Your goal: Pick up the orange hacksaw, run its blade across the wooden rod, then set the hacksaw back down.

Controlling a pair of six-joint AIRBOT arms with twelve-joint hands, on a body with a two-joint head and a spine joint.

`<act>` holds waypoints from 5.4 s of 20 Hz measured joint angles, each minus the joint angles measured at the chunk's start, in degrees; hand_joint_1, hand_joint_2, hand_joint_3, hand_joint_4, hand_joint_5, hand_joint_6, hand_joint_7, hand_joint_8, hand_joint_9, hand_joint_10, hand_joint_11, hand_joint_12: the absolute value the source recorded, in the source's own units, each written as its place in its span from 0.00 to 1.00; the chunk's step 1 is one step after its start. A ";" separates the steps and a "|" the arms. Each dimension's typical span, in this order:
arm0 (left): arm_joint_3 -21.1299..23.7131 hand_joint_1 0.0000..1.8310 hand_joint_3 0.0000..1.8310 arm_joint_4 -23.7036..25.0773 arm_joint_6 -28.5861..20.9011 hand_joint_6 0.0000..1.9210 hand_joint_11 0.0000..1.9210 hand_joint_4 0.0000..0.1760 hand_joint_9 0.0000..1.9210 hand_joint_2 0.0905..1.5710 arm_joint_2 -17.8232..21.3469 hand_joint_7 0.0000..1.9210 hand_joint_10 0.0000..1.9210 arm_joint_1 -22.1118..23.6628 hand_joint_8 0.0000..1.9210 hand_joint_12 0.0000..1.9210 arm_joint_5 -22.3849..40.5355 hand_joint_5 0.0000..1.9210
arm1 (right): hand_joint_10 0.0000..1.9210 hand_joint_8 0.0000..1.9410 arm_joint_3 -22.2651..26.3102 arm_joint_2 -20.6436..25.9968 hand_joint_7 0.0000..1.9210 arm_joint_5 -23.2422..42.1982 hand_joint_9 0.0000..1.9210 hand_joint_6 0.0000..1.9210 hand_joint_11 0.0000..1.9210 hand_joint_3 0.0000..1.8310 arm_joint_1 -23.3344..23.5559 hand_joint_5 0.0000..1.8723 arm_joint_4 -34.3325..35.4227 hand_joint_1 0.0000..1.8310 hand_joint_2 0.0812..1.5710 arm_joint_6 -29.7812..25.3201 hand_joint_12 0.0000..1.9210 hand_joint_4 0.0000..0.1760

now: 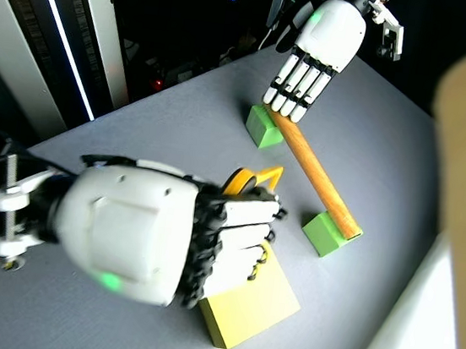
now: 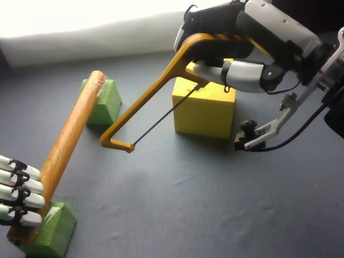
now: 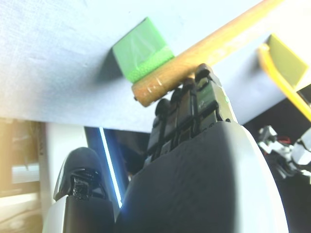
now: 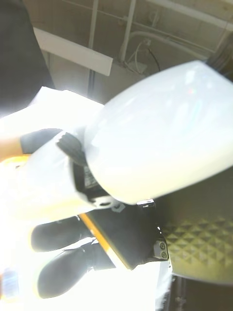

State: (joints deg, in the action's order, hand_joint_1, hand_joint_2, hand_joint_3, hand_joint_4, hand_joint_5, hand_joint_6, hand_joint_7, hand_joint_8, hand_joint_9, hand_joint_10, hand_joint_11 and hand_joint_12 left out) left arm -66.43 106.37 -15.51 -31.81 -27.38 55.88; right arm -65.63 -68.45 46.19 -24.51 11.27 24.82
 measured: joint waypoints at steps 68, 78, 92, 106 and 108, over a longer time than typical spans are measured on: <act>0.02 0.07 0.00 0.02 0.02 0.00 0.00 0.00 0.00 0.81 -0.24 0.00 0.00 0.44 0.00 0.00 -0.22 0.00 | 0.74 0.62 2.51 -28.00 0.48 39.15 0.42 0.53 0.41 0.00 -10.05 0.43 39.52 0.75 0.73 9.81 0.80 0.00; 0.02 0.09 0.00 0.04 0.00 0.00 0.00 0.00 0.00 0.80 -0.59 0.01 0.00 0.59 0.00 0.00 -0.37 0.02 | 0.76 0.64 -4.85 -34.60 0.47 35.08 0.40 0.55 0.39 0.00 -7.91 0.41 39.41 0.74 0.74 5.88 0.83 0.00; 0.00 0.09 0.00 -0.11 0.02 0.01 0.02 0.00 0.02 0.80 -0.59 0.03 0.01 0.59 0.01 0.01 -0.81 0.04 | 0.73 0.58 -11.06 -38.73 0.49 31.58 0.46 0.53 0.44 0.00 -5.77 0.42 37.53 0.75 0.72 2.67 0.80 0.00; -0.11 0.06 0.00 -0.55 0.02 0.00 0.00 0.00 0.01 0.81 -0.59 0.03 0.00 0.52 0.00 0.00 -0.76 0.03 | 0.65 0.61 3.85 -24.37 0.51 34.07 0.48 0.52 0.45 0.00 -11.47 0.45 36.72 0.70 0.71 8.72 0.79 0.00; -0.11 0.04 0.00 -0.59 0.00 0.00 0.00 0.00 0.02 0.80 -0.59 0.04 0.00 0.52 0.00 0.02 -0.74 0.04 | 0.72 0.61 5.29 -22.93 0.48 34.21 0.44 0.53 0.42 0.00 -12.41 0.43 36.48 0.75 0.72 9.07 0.79 0.00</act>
State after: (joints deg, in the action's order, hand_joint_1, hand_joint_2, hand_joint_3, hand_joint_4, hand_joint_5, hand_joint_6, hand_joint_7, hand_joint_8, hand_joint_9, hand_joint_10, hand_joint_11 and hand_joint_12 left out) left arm -66.54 105.78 -15.51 -32.40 -26.85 55.13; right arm -60.34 -91.37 80.40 -36.93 47.75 33.89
